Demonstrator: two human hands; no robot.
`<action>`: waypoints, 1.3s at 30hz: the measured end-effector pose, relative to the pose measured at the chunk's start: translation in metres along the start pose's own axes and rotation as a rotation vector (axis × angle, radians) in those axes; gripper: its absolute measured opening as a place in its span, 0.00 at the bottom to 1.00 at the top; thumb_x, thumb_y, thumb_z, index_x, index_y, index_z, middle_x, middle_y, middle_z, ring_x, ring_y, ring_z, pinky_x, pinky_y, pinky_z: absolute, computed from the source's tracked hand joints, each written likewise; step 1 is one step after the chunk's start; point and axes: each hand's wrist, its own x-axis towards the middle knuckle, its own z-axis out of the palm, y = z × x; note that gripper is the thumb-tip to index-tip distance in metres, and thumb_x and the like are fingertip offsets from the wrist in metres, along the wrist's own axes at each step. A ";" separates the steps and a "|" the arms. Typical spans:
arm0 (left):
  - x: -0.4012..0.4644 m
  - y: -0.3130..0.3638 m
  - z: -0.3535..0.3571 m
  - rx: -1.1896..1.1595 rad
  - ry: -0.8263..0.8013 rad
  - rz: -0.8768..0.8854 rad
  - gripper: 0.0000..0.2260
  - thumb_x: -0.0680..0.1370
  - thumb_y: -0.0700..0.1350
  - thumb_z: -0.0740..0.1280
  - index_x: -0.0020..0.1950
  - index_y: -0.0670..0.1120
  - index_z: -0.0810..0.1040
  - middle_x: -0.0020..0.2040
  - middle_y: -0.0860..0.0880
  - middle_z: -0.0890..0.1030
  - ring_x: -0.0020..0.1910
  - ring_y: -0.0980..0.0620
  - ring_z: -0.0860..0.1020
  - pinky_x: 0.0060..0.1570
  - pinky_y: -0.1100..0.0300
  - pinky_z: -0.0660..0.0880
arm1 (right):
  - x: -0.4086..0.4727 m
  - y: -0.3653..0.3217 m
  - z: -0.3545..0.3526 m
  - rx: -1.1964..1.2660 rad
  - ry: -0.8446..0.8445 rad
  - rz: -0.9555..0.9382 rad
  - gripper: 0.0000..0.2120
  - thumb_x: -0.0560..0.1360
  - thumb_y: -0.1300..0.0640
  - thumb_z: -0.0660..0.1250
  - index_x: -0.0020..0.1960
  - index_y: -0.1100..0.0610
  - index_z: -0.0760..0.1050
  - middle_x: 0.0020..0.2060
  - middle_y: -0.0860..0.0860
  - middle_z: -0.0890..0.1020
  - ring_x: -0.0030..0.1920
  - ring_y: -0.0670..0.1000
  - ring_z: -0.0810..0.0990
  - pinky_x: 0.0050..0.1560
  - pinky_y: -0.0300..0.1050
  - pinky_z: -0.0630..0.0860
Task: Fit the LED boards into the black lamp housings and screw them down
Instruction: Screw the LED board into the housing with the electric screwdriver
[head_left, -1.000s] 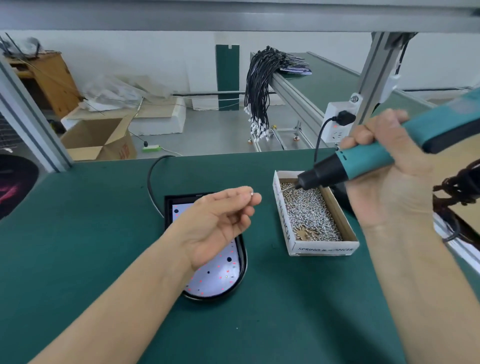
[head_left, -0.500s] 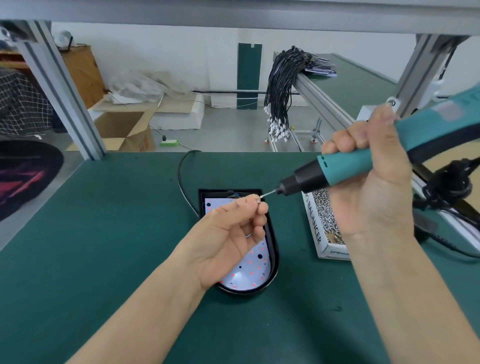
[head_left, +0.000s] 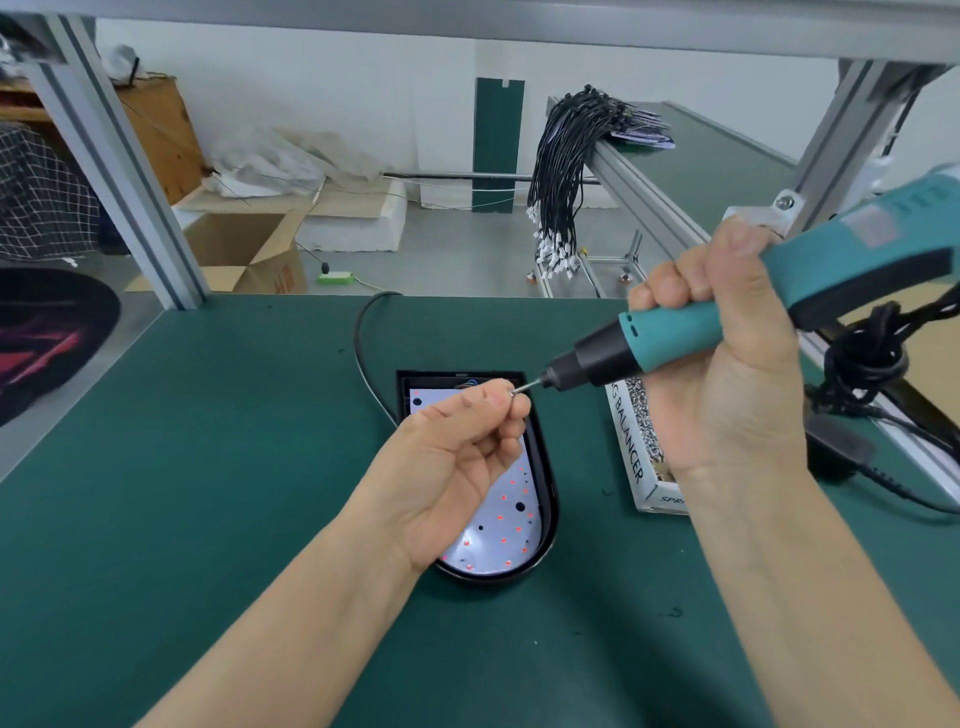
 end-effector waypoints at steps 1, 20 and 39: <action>0.000 0.000 -0.001 0.036 0.024 0.036 0.03 0.67 0.39 0.69 0.37 0.43 0.83 0.35 0.47 0.81 0.33 0.55 0.78 0.36 0.66 0.77 | 0.000 0.001 0.000 0.001 -0.020 0.003 0.10 0.69 0.57 0.68 0.37 0.52 0.67 0.29 0.45 0.70 0.30 0.45 0.70 0.39 0.40 0.71; 0.002 0.008 -0.001 0.249 0.193 0.171 0.04 0.75 0.36 0.68 0.44 0.41 0.83 0.38 0.46 0.84 0.34 0.55 0.77 0.38 0.66 0.78 | -0.005 0.018 -0.005 0.040 0.089 -0.024 0.10 0.77 0.61 0.63 0.38 0.52 0.67 0.31 0.45 0.71 0.32 0.44 0.72 0.43 0.39 0.72; -0.002 0.012 -0.004 0.323 0.167 0.118 0.12 0.69 0.32 0.71 0.49 0.44 0.83 0.42 0.46 0.85 0.36 0.55 0.81 0.36 0.64 0.78 | -0.002 0.015 -0.006 0.016 0.115 -0.023 0.10 0.76 0.58 0.64 0.39 0.54 0.65 0.29 0.45 0.71 0.31 0.44 0.71 0.42 0.39 0.72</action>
